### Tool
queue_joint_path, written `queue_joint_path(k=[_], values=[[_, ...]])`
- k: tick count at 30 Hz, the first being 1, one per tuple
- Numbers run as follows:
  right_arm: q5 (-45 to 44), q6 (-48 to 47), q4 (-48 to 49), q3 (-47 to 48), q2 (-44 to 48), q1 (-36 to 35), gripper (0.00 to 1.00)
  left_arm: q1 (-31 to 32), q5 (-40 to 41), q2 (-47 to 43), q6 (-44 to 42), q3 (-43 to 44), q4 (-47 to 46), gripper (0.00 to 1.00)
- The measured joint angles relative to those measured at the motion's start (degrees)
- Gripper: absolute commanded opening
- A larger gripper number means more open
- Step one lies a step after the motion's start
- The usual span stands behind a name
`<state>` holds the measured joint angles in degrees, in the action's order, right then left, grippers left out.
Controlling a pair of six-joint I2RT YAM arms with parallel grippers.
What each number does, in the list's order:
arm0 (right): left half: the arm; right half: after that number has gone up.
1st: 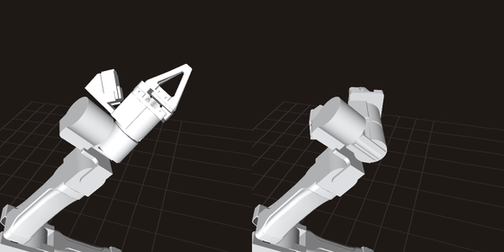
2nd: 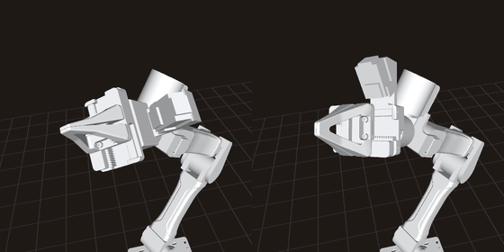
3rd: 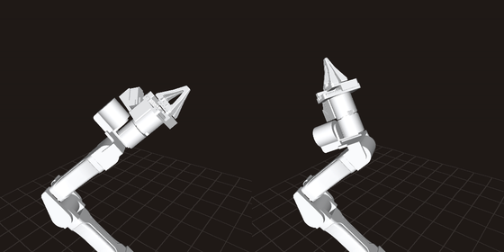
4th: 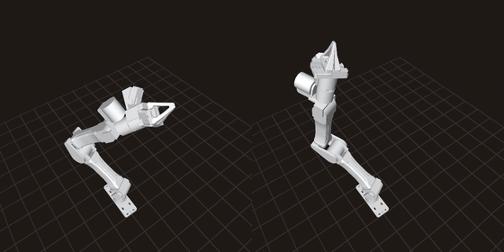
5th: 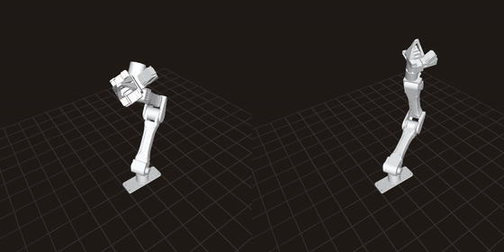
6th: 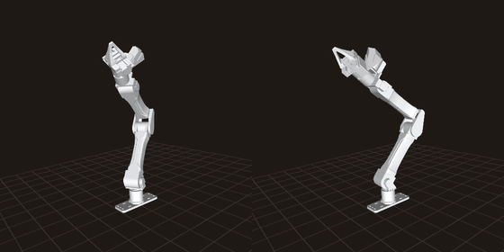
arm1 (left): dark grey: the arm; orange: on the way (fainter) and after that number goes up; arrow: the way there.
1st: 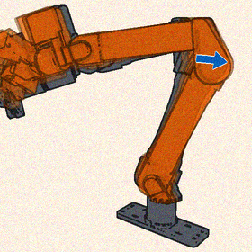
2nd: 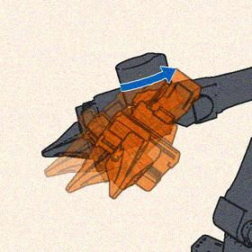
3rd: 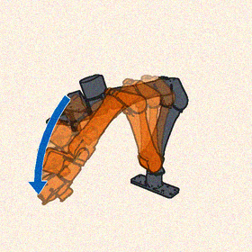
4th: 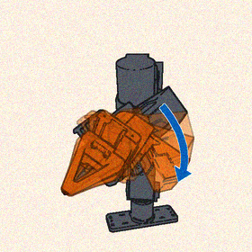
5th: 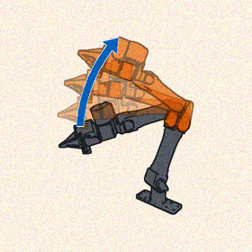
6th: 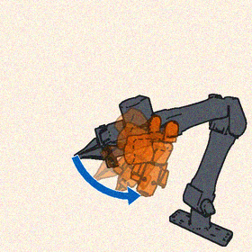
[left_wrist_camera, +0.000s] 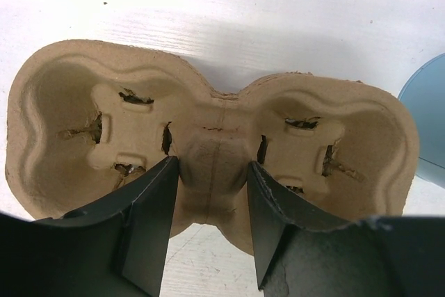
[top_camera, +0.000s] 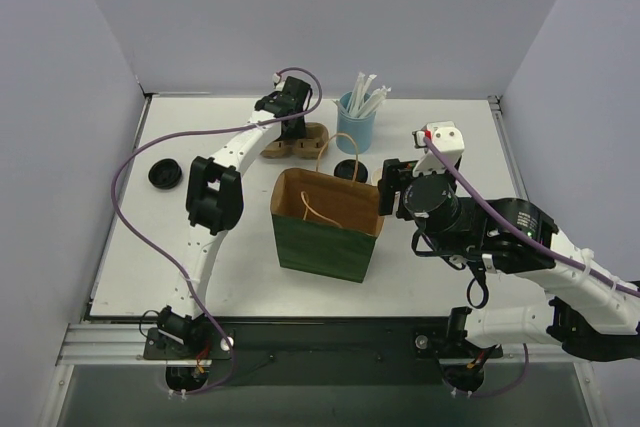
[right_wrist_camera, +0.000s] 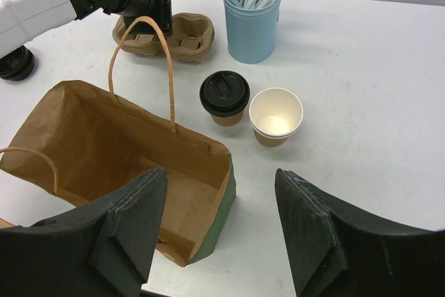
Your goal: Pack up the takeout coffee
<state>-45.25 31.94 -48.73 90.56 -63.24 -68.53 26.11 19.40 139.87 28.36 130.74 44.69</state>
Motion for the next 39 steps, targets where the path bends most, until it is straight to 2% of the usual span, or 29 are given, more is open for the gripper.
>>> queue_joint_path(k=[27, 39], values=[[0.7, 4.1, -1.5, 0.0, 0.9, 0.3, 0.61, -2.8, 0.8, -0.3, -2.4, 1.0, 1.6, 0.51], [0.7, 6.7, -1.9, -2.3, 1.8, 0.3, 0.61, -3.0, -1.7, -5.4, -3.4, 3.6, 2.9, 0.51]])
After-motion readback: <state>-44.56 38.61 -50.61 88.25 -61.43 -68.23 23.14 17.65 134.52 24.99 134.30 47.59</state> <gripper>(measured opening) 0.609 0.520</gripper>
